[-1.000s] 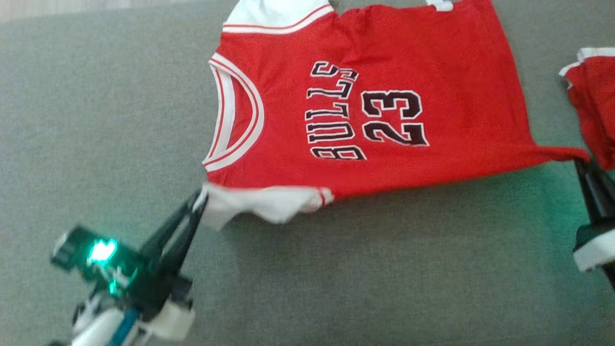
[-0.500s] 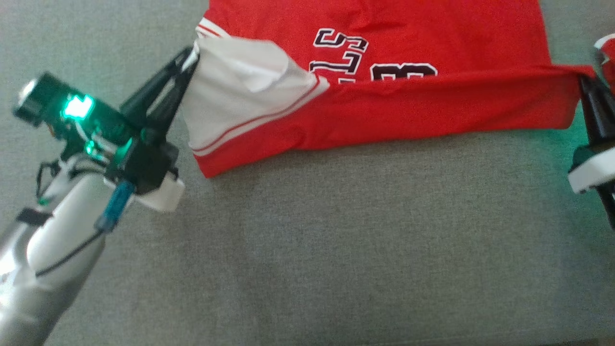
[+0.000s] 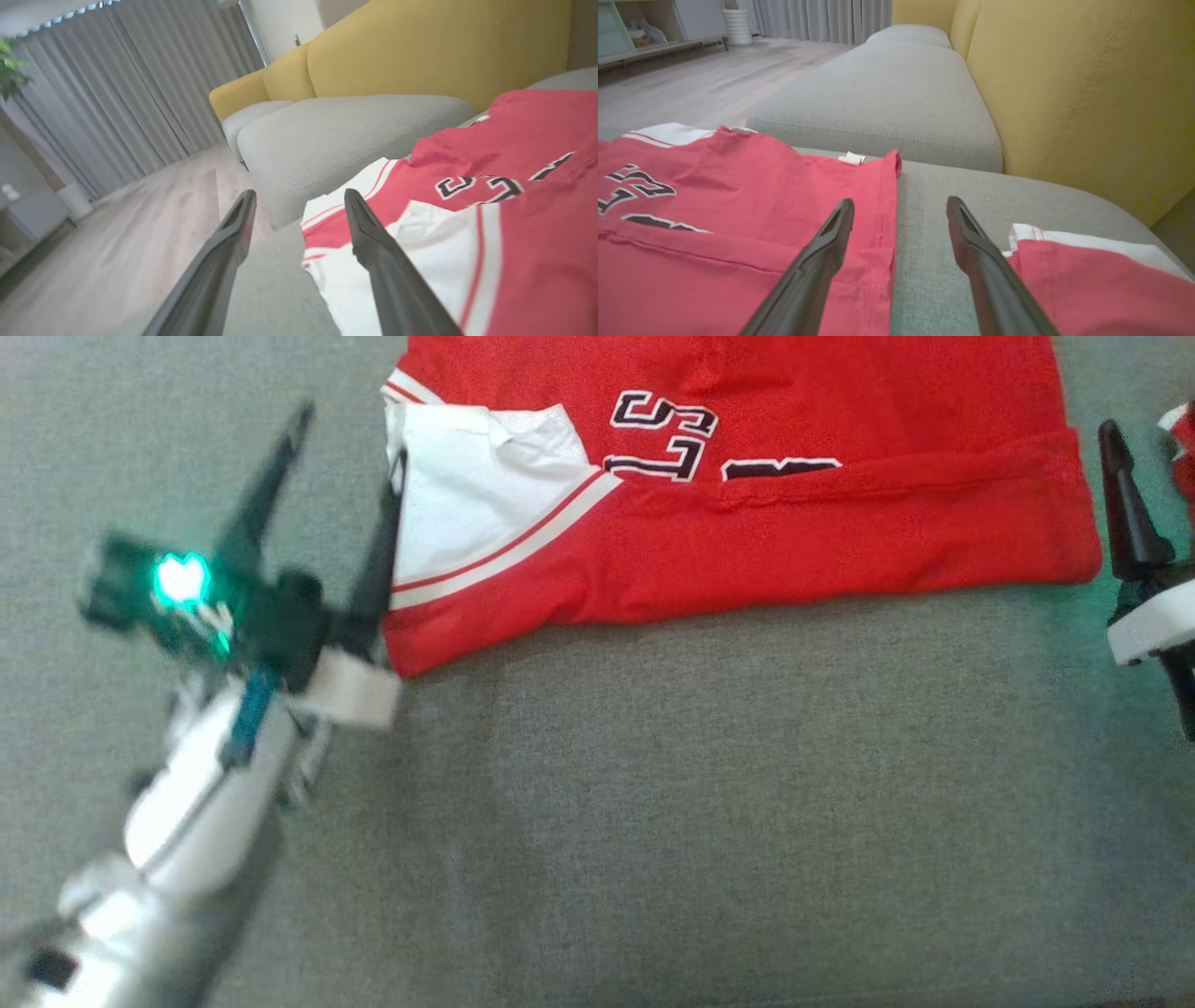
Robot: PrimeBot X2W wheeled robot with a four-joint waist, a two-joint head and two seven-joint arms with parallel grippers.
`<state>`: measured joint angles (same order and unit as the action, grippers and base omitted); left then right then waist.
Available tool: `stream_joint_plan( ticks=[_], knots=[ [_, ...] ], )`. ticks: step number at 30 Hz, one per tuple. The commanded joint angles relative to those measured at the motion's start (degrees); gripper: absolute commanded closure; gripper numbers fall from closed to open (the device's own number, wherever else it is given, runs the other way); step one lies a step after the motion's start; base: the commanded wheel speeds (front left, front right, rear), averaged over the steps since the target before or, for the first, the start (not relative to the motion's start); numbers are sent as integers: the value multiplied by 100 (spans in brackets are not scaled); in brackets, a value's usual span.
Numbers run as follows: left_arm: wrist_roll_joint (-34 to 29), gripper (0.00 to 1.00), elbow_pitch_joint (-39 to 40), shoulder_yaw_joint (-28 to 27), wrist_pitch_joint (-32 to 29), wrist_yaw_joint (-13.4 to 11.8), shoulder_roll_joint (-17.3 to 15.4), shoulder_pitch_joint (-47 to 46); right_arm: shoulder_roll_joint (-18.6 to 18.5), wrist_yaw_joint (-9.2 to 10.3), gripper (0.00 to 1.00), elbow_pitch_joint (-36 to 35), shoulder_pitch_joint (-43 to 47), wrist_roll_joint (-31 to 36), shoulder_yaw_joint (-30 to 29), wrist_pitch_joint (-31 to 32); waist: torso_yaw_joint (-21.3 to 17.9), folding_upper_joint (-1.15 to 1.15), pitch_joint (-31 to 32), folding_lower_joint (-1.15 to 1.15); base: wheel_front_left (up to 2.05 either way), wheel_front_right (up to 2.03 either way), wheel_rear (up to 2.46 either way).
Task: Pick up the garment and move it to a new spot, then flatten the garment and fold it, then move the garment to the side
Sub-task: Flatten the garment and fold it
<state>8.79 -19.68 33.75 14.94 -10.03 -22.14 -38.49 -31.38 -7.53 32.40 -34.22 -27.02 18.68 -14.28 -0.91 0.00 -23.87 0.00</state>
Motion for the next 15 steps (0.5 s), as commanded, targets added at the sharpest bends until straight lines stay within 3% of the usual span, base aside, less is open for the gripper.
stream_joint_plan(
  ticks=[1, 7, 15],
  knots=[
    [132, 0, 198, -268, 6, -54, -79, 214, -61, 4, 0, -176, 260, 52, -37, -71, 0, 0, 89, 0, 0, 0, 0],
    [605, 0, 362, -460, 6, -288, 363, 1266, 230, 4, 0, -398, 813, 252, -375, -71, -14, 0, 275, 0, 0, 0, 0],
    [891, 0, -351, -408, -339, -462, 699, 1667, 368, 4, 0, -468, 955, 349, -432, -72, -81, 0, 252, 0, 0, 0, 0]
  ],
)
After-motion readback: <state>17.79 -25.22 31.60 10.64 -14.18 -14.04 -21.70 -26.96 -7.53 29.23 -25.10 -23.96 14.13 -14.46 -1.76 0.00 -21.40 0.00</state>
